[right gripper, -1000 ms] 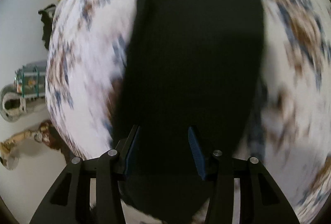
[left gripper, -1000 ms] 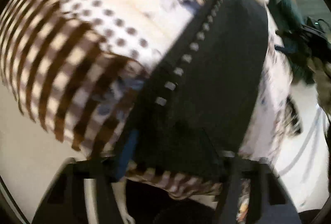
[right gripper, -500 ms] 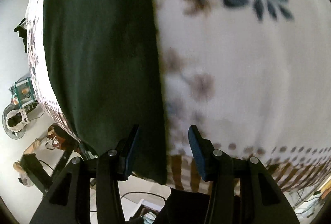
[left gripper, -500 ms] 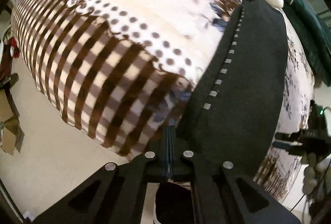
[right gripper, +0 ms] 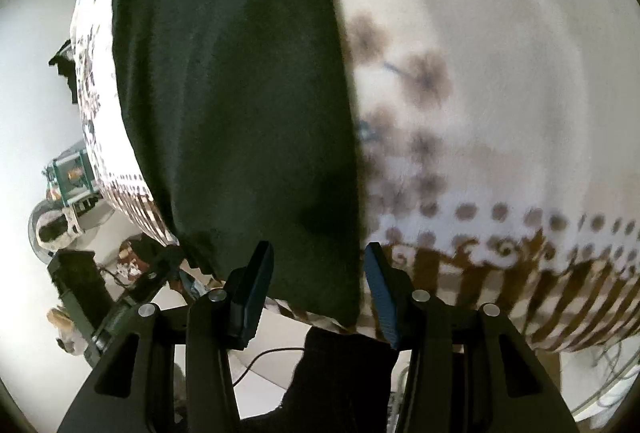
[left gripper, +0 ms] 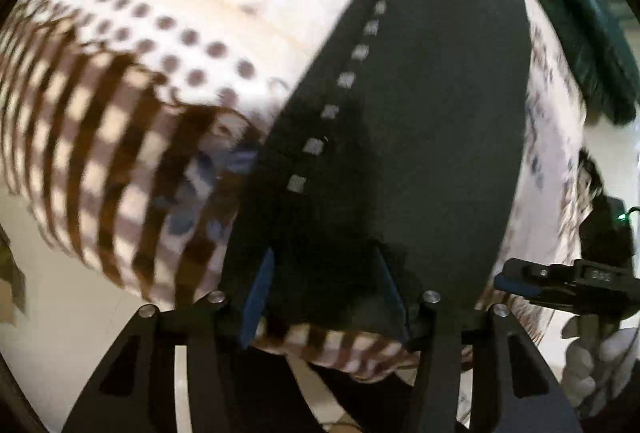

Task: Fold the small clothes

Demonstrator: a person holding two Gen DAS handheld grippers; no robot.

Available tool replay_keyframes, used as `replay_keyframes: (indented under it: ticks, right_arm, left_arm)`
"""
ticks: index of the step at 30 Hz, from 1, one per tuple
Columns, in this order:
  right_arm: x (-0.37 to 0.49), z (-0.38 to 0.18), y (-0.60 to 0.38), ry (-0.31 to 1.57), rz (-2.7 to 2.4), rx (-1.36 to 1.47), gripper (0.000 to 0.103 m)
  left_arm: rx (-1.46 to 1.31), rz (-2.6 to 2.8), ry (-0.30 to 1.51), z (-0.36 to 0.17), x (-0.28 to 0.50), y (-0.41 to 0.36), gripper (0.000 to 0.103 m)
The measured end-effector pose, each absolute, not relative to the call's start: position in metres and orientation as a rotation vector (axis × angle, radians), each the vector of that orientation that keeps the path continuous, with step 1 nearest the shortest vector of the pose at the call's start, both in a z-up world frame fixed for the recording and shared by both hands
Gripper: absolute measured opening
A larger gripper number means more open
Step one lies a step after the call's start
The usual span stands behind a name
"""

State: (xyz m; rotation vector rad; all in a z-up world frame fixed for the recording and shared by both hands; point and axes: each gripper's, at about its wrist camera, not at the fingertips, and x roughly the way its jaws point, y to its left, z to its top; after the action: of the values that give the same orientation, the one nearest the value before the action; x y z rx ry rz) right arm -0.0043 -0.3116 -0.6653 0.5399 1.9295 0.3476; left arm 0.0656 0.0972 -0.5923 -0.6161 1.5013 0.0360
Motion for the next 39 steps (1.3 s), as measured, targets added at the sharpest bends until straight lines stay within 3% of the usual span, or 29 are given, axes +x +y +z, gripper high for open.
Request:
replay_keyframes:
  ticks: [2, 3, 4, 14, 26, 27, 28, 29, 39]
  right_arm:
    - [-0.014, -0.671, -0.302, 1.942, 0.318, 0.559, 0.049]
    - [-0.019, -0.675, -0.301, 1.948, 0.297, 0.571, 0.049]
    - [-0.022, -0.679, -0.3, 1.953, 0.286, 0.584, 0.049]
    - [-0.063, -0.685, -0.285, 1.967, 0.174, 0.623, 0.049]
    - [-0.072, -0.686, -0.269, 1.921, 0.117, 0.646, 0.049]
    - [-0.072, -0.687, -0.267, 1.909, 0.124, 0.658, 0.044]
    - [-0.074, -0.688, -0.269, 1.887, 0.125, 0.666, 0.016]
    - [-0.077, -0.69, -0.269, 1.881, 0.121, 0.66, 0.007]
    - [-0.083, -0.695, -0.259, 1.907, 0.055, 0.56, 0.006]
  left_arm:
    - [-0.582, 0.024, 1.498, -0.597, 0.07, 0.094, 0.042]
    - [-0.574, 0.019, 1.488, -0.596, 0.071, 0.094, 0.031]
    - [-0.56, 0.014, 1.494, -0.596, 0.072, 0.094, 0.005]
    - [-0.539, -0.117, 1.412, -0.553, 0.068, 0.123, 0.004]
    - [-0.52, -0.185, 1.462, -0.574, 0.066, 0.132, 0.004]
    - [-0.513, -0.182, 1.464, -0.574, 0.065, 0.133, 0.004]
    - [-0.503, -0.179, 1.465, -0.573, 0.063, 0.133, 0.004]
    - [-0.494, -0.177, 1.466, -0.572, 0.062, 0.133, 0.004]
    - [-0.505, -0.12, 1.532, -0.595, 0.064, 0.141, 0.005]
